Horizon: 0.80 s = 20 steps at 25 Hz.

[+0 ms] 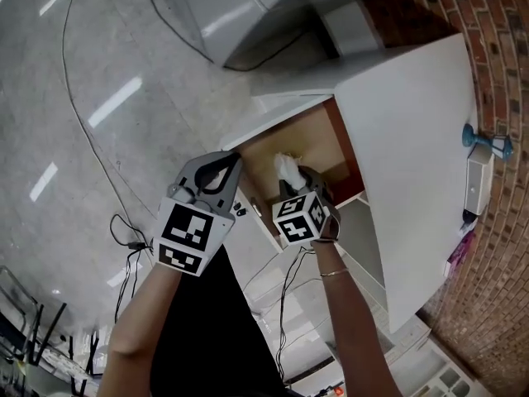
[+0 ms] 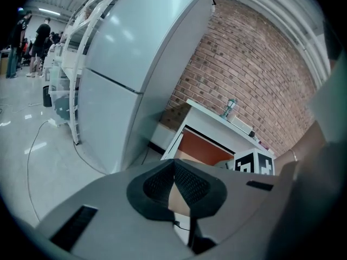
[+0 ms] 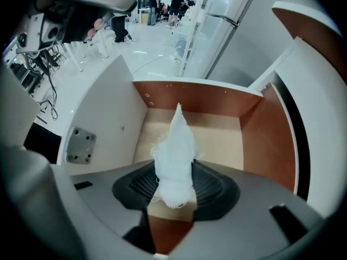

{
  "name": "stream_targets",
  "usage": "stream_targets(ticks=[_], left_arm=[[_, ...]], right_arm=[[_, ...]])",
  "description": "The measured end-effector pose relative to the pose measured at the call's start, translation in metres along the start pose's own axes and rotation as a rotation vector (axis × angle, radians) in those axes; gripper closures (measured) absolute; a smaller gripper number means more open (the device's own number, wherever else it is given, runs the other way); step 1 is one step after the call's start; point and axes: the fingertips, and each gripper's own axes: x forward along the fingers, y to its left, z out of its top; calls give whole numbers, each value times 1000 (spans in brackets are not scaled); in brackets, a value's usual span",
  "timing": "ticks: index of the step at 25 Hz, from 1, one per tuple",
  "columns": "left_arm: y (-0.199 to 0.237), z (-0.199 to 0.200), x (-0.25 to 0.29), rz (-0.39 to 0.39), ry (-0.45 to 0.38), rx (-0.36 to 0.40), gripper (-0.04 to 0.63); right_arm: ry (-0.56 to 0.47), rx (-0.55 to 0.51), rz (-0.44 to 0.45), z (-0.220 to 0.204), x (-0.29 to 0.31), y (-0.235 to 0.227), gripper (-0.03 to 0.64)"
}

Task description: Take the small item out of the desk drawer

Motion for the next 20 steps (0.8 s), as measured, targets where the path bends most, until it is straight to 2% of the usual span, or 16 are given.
stream_targets(ticks=[12, 20], left_arm=[[-26, 0, -25, -14, 36, 54, 574], [-39, 2, -36, -17, 56, 81, 574]], right_arm=[[-124, 114, -25, 1, -68, 20, 434], [-201, 266, 15, 11, -108, 30, 434]])
